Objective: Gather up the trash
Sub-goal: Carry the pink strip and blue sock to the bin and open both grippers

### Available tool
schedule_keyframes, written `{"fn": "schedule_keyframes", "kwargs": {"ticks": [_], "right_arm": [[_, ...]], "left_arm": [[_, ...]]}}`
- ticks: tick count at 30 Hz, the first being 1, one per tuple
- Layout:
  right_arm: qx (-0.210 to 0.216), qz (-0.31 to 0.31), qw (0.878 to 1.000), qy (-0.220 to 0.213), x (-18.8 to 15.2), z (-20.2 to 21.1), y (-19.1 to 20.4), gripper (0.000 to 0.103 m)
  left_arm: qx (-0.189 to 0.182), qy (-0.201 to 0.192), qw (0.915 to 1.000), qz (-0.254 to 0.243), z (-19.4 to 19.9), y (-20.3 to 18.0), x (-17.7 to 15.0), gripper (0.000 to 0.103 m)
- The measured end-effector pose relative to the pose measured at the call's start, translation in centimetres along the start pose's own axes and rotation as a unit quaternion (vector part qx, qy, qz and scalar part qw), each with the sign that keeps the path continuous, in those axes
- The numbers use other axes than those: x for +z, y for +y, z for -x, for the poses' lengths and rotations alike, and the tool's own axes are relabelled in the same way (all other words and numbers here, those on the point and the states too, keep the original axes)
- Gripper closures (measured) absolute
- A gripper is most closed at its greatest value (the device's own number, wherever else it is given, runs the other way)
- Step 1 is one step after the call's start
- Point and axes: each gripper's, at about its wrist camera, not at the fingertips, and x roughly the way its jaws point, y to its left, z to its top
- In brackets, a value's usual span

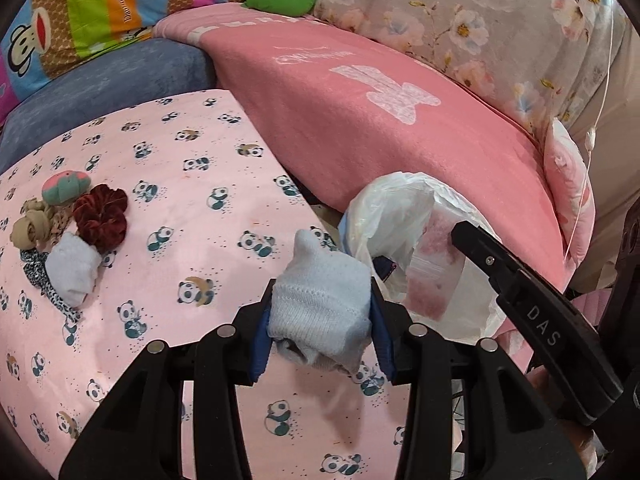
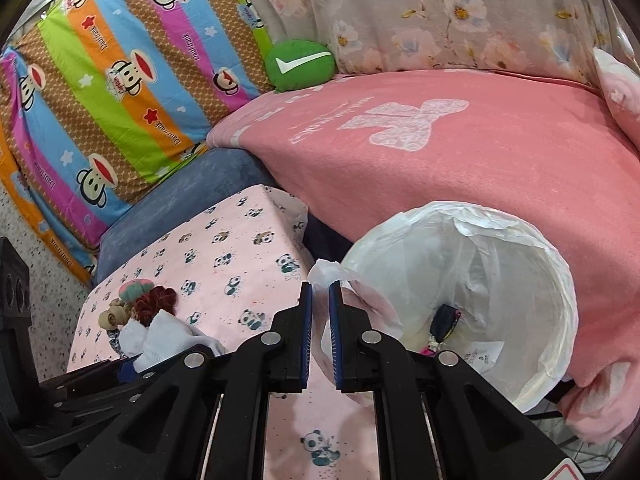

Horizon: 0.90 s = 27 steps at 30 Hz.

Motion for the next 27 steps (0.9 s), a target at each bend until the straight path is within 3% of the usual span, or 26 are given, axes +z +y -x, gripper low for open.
{"fn": "schedule_keyframes", "kwargs": {"ticks": [14,16,19,24,27], "right_arm": [[-0.044,-0.055,0.997,-0.014,0.3,0.9,-7.3,0.095],[-0.049,-0.061,0.997,-0.015,0.2,0.9,-7.9,0.088],[-0.056,-0.059,0.997,-0.011,0.2,0.8,-8.4,0.087],[-0.075,-0.062,0.995,-0.016,0.1,1.1,-9.2,0.072],[-0.080,-0.065,0.995,-0.018,0.2,1.3,-9.7,0.068]], "left_arm": [[-0.037,0.012,0.9979,-0.053,-3.0,-6.7,1.8,0.062],[-0.037,0.011,0.9975,-0.059,-3.4,-7.5,2.1,0.061],[-0.041,0.014,0.9971,-0.063,-4.0,-8.5,2.5,0.060],[-0.037,0.005,0.9976,-0.057,-4.4,-9.3,3.1,0.033],[-0.034,-0.002,0.9980,-0.054,-4.3,-9.4,3.2,0.030]]}}
